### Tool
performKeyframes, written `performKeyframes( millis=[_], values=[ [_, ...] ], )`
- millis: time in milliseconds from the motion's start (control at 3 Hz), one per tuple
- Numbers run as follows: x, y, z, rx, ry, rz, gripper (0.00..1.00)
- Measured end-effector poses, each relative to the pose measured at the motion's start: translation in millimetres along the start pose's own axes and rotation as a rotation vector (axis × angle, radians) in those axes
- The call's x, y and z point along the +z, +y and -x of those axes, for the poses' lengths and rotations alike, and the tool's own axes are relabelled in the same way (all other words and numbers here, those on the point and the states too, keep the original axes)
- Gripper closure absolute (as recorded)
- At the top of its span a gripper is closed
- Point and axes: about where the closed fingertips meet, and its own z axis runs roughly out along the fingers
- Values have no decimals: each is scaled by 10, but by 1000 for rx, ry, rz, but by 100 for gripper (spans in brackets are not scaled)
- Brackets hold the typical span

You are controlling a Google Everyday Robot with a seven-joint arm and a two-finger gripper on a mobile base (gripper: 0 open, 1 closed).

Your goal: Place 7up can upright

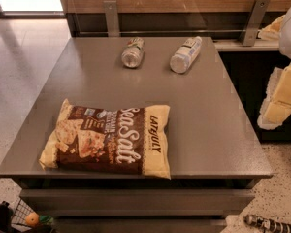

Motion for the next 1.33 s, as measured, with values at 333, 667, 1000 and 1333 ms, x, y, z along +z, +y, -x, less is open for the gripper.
performKeyframes(
  millis=[333,667,1000,1333],
  values=[
    [-1,0,0,0,0,0,0],
    [5,-174,25,-7,-12,-16,0],
    [114,-497,92,42,-66,-6,0],
    [396,-1173,294,290,-267,23,0]
  ],
)
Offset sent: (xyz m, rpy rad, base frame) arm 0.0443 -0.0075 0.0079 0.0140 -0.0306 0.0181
